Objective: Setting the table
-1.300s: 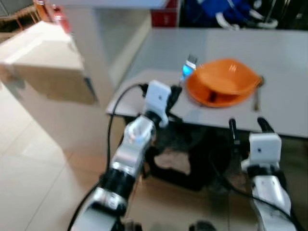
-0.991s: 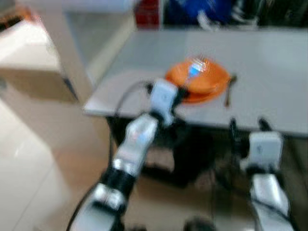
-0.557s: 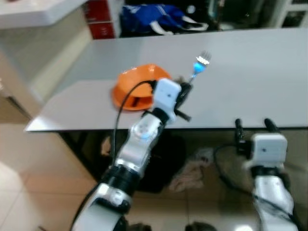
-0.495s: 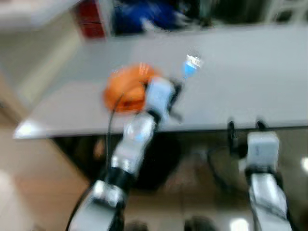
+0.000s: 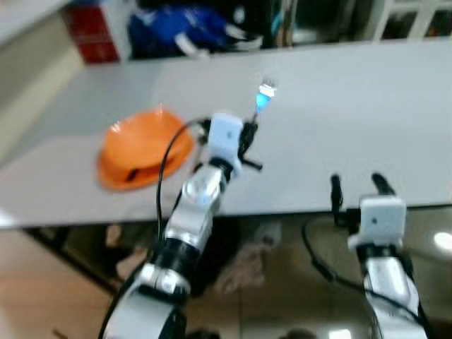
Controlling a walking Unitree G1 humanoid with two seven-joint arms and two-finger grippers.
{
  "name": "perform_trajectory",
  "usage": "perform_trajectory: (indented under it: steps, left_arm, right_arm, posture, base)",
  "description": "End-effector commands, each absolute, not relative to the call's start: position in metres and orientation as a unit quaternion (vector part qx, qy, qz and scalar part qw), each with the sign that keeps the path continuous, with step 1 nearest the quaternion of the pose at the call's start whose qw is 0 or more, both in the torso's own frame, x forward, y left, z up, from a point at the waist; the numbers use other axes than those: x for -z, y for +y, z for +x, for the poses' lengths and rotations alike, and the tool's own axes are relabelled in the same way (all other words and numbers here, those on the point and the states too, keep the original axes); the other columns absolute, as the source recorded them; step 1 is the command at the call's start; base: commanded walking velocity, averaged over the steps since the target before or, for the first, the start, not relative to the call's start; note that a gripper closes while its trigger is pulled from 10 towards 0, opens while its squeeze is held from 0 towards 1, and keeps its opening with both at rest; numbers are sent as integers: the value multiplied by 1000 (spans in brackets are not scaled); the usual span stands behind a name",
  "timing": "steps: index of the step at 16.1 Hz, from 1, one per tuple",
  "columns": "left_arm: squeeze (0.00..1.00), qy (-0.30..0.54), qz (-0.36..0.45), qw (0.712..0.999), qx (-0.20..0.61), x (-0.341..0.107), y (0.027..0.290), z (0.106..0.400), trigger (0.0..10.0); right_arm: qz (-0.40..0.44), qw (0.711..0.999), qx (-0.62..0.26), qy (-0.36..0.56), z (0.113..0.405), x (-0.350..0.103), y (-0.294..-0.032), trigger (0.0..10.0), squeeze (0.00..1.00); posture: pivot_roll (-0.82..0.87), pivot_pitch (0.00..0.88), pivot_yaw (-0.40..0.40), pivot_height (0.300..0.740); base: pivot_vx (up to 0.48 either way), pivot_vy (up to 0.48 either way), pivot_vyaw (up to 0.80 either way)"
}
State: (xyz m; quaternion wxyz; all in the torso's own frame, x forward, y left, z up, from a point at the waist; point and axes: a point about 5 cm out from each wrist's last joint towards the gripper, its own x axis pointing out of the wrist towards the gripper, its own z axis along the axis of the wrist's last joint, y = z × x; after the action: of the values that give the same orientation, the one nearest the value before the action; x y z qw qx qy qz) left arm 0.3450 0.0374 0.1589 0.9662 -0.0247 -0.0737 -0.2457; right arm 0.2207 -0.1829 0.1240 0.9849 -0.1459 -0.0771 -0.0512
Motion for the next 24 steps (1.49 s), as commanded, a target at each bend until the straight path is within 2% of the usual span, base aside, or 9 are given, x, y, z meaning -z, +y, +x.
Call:
perform_trajectory:
  steps: [1, 7, 9, 13, 16, 21, 24]
  left_arm:
    - [0, -75, -31, 966, 245, -163, 34, 347, 0]
    - [0, -64, -31, 969, 236, -159, 33, 347, 0]
    - [0, -41, -31, 975, 217, -156, 42, 357, 0]
    - [0, -42, -28, 974, 222, -157, 44, 358, 0]
    - [0, -47, -10, 973, 227, -157, 41, 357, 0]
    - [0, -55, 10, 970, 237, -160, 38, 357, 0]
    - [0, -54, 22, 968, 243, -162, 30, 357, 0]
  right_arm:
    - [-155, 983, 58, -78, 220, -126, -188, 10000, 0]
    - [-157, 983, 55, -75, 219, -125, -189, 10000, 0]
    - [-158, 983, 53, -72, 217, -124, -188, 10000, 0]
    - [-157, 984, 54, -71, 217, -125, -189, 10000, 0]
    - [-155, 984, 52, -69, 215, -123, -186, 10000, 0]
    - [-152, 985, 49, -68, 216, -123, -184, 10000, 0]
    - [-152, 985, 48, -68, 217, -123, -183, 10000, 0]
  posture:
    - [-139, 0, 108, 710]
    - [-142, 0, 101, 710]
    - [-144, 0, 100, 710]
    - [-141, 0, 101, 710]
    - [-135, 0, 99, 710]
    - [-131, 0, 101, 710]
    - [-132, 0, 105, 710]
  base:
    - [0, 0, 0]
    - [0, 0, 0]
    - [0, 0, 0]
    - [0, 0, 0]
    - [0, 472, 0]
    - [438, 59, 0]
    - [0, 0, 0]
